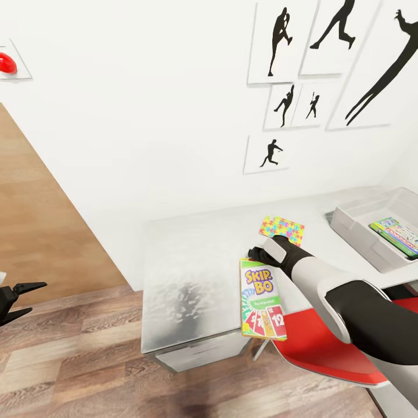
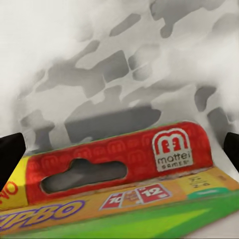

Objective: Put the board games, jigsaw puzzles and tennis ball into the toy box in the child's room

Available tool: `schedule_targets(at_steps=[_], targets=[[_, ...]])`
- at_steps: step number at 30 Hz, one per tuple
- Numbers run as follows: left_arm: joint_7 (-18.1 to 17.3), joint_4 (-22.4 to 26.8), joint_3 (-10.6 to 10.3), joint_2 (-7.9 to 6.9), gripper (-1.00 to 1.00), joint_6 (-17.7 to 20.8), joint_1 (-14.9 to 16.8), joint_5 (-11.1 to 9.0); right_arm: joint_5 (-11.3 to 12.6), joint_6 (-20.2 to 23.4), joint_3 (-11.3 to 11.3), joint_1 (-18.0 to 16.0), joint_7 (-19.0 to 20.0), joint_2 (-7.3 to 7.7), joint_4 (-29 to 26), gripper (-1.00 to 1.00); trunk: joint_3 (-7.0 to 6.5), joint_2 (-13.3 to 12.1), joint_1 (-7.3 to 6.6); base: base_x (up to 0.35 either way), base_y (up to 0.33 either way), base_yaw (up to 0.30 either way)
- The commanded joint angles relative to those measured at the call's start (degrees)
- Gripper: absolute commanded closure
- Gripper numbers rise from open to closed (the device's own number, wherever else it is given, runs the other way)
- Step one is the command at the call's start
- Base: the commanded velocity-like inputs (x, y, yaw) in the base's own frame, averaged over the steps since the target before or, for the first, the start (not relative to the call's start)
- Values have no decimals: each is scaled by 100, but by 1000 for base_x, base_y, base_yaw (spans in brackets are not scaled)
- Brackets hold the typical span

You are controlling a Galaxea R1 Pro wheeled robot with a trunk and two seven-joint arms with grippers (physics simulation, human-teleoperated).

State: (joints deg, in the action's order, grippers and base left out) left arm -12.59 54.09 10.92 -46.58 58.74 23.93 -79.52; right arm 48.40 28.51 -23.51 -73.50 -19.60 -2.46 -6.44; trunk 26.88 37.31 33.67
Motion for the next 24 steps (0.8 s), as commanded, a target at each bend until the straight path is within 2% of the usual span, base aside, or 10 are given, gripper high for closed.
schedule_targets(at_steps=[1,3,8,18,24], targets=[[-57,-4,7,0,-100,21,6,60,291,17,74,2,-35,1,-7,-100,8,5,2,0,0,0],[-58,-4,7,0,-100,23,6,60,406,20,75,2,-33,-4,-7,-100,8,5,2,0,0,0],[-57,-4,8,0,-100,23,6,60,513,23,75,2,-35,-8,-7,-100,8,5,2,0,0,0],[-59,-1,10,0,-100,24,6,60,531,41,75,2,-35,0,-7,-100,8,5,2,0,0,0],[-59,0,9,0,-100,24,6,60,530,194,79,2,-36,0,-7,-100,8,5,2,0,0,0]])
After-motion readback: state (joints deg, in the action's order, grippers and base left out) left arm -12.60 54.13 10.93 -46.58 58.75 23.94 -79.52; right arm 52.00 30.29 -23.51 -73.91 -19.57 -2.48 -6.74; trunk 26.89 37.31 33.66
